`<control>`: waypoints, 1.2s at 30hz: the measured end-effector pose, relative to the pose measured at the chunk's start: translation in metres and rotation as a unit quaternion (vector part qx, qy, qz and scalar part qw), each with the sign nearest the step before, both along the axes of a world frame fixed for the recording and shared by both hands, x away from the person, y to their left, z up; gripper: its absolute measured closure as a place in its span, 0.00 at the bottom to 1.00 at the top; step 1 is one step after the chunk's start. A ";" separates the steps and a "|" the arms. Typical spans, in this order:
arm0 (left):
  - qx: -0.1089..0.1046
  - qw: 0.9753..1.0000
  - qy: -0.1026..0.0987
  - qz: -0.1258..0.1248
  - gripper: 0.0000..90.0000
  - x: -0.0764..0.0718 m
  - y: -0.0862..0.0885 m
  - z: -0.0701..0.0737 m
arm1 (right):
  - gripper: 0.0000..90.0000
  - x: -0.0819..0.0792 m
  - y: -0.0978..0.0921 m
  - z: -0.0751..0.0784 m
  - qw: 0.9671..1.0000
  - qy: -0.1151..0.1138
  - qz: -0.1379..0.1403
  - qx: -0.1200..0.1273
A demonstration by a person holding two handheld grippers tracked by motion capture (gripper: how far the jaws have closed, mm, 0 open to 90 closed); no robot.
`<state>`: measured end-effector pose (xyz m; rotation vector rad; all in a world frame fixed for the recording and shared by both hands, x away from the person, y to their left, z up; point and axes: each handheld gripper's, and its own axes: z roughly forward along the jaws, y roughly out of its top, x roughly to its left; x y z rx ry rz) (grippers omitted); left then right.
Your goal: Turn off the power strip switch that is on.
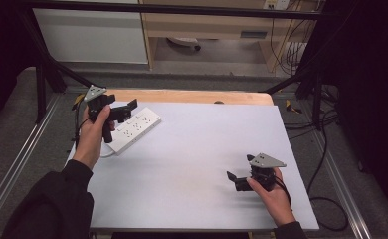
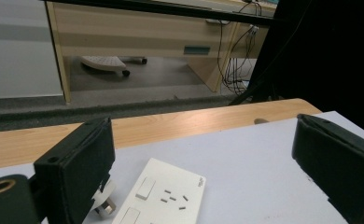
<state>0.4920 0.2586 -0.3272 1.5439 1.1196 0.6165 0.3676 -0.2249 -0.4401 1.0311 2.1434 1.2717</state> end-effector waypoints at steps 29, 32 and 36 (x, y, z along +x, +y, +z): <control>0.028 0.999 0.000 -0.031 0.05 -0.085 0.024 0.021 | 0.02 -0.002 -0.002 0.001 1.000 -0.005 0.000 -0.001; 0.033 0.999 -0.002 -0.033 0.05 -0.094 0.024 0.023 | 0.02 -0.001 -0.002 0.001 1.000 -0.004 -0.001 0.000; 0.037 0.998 0.003 -0.041 0.05 -0.105 0.023 0.021 | 0.02 -0.002 -0.004 0.001 1.000 -0.005 -0.004 0.003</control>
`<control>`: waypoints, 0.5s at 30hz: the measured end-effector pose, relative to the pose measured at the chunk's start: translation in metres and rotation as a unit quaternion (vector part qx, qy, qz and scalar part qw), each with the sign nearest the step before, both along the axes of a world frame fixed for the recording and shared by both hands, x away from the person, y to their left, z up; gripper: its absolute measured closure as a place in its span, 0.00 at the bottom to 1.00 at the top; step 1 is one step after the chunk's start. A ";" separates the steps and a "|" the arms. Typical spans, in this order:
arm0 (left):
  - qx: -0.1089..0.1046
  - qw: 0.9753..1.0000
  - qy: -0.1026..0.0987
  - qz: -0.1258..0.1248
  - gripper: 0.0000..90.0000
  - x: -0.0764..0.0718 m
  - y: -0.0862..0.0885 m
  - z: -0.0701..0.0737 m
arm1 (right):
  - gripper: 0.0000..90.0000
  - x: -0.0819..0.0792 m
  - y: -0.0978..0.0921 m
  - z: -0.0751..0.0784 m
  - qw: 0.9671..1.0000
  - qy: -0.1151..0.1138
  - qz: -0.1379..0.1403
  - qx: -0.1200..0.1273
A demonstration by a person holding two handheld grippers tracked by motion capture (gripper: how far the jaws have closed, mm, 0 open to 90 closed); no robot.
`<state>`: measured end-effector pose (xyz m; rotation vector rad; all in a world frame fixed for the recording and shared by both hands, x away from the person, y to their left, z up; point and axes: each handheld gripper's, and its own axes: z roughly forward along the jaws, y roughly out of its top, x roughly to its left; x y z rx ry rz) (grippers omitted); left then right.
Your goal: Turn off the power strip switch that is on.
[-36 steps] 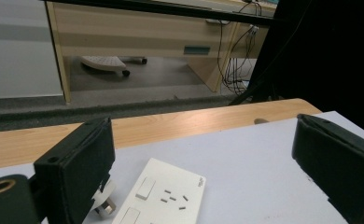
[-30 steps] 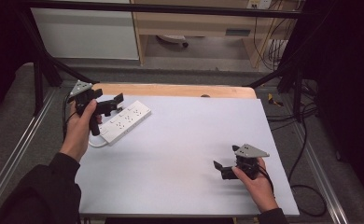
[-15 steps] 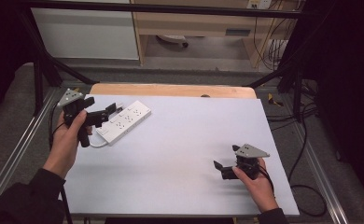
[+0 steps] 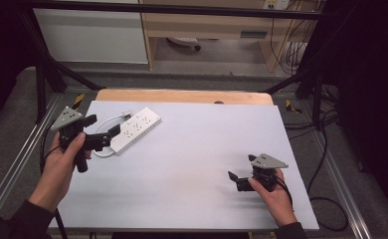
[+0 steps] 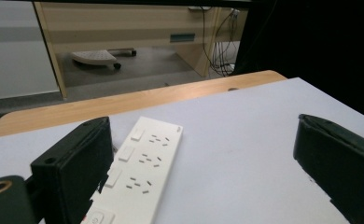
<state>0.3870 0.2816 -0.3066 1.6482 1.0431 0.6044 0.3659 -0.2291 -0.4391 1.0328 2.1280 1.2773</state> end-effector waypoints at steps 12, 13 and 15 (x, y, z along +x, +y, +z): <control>0.013 1.000 0.007 -0.014 0.06 -0.029 -0.006 -0.010 | 0.02 0.001 0.002 0.000 1.000 0.001 0.003 -0.002; 0.010 1.000 0.010 -0.014 0.06 -0.031 -0.007 -0.012 | 0.02 0.001 0.002 -0.001 1.000 0.002 0.004 -0.005; 0.009 1.000 0.016 -0.019 0.06 -0.035 -0.007 -0.016 | 0.02 0.001 0.001 -0.001 1.000 0.002 0.003 -0.005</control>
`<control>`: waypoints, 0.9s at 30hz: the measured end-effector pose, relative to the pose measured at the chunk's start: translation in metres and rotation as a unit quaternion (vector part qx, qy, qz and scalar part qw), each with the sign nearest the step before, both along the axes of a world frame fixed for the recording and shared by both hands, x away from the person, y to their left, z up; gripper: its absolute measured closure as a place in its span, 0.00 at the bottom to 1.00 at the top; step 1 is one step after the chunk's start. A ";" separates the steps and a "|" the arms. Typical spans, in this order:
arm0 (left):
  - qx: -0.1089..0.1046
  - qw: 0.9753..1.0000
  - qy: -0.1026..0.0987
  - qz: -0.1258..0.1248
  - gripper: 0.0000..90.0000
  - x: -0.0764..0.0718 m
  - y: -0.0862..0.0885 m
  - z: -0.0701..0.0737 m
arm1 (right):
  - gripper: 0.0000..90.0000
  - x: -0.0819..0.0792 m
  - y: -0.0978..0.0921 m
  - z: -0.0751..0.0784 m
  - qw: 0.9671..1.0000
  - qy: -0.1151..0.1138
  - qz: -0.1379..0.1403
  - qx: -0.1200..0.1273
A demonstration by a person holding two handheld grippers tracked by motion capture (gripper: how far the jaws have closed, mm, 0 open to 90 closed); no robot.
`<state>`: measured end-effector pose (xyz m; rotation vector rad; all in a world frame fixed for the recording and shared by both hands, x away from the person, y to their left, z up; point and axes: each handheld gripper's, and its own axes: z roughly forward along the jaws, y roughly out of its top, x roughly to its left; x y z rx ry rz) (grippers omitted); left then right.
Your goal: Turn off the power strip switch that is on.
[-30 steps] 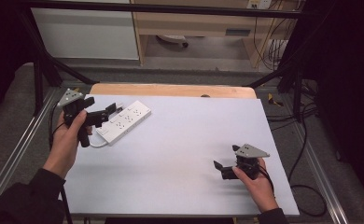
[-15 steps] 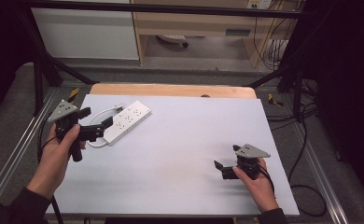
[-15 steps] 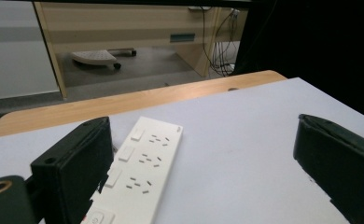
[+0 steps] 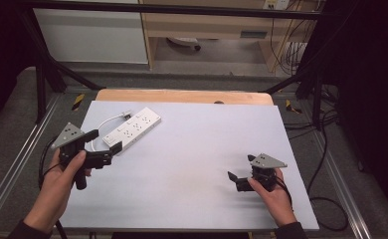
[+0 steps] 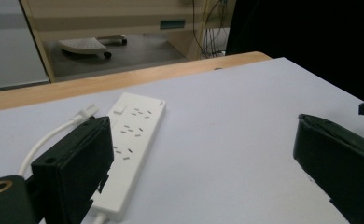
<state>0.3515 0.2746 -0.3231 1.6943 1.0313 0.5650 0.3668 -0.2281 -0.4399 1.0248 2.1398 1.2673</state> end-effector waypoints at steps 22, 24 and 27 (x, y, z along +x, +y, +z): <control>-0.002 1.000 0.013 -0.005 0.06 -0.030 0.002 -0.033 | 0.02 -0.001 -0.001 0.000 1.000 0.000 -0.003 0.002; -0.005 1.000 0.018 -0.002 0.06 -0.031 0.003 -0.038 | 0.02 0.000 0.000 0.000 1.000 -0.001 -0.003 0.000; -0.008 1.000 0.025 0.001 0.06 -0.034 0.005 -0.046 | 0.02 -0.001 0.000 0.000 1.000 0.000 -0.003 0.000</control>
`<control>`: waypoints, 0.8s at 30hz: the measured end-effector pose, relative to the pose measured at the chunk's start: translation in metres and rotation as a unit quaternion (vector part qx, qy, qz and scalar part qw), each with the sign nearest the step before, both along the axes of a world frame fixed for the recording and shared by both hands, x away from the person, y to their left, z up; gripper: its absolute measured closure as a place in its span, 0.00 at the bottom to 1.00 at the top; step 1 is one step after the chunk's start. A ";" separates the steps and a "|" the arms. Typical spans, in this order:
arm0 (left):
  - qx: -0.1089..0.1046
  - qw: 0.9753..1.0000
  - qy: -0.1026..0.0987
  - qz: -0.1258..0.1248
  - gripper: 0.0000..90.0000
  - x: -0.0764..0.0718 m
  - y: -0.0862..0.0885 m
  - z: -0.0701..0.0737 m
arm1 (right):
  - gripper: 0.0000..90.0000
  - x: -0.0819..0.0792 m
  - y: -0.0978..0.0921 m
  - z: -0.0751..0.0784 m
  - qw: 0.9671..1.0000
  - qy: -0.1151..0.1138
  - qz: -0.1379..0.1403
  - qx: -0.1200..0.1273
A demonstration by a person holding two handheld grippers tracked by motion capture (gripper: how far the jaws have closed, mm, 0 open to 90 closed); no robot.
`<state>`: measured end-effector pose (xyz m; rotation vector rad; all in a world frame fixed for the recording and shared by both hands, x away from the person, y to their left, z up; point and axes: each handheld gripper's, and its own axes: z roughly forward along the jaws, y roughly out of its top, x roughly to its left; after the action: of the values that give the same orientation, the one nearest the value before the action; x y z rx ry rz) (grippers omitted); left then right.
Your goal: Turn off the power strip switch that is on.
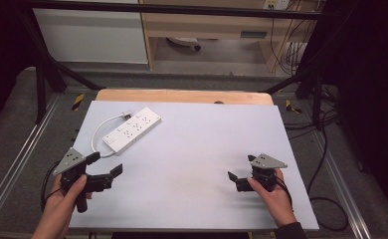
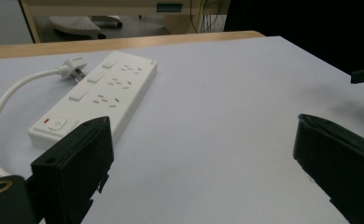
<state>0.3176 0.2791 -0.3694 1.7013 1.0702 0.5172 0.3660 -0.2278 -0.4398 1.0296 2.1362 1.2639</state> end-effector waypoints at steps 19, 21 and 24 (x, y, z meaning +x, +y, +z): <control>0.045 0.998 0.037 -0.022 0.06 -0.016 -0.017 -0.057 | 0.02 0.001 -0.002 -0.001 1.000 0.001 -0.002 0.001; 0.050 0.998 0.040 -0.026 0.06 -0.018 -0.021 -0.062 | 0.02 0.001 -0.002 -0.001 1.000 0.003 -0.002 0.000; 0.066 0.996 0.041 -0.037 0.06 -0.020 -0.028 -0.068 | 0.02 0.001 -0.002 -0.001 1.000 0.005 -0.003 0.001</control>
<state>0.2977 0.2515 -0.4371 1.8847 1.0464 0.4824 0.3675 -0.2300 -0.4412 1.0436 2.1383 1.2609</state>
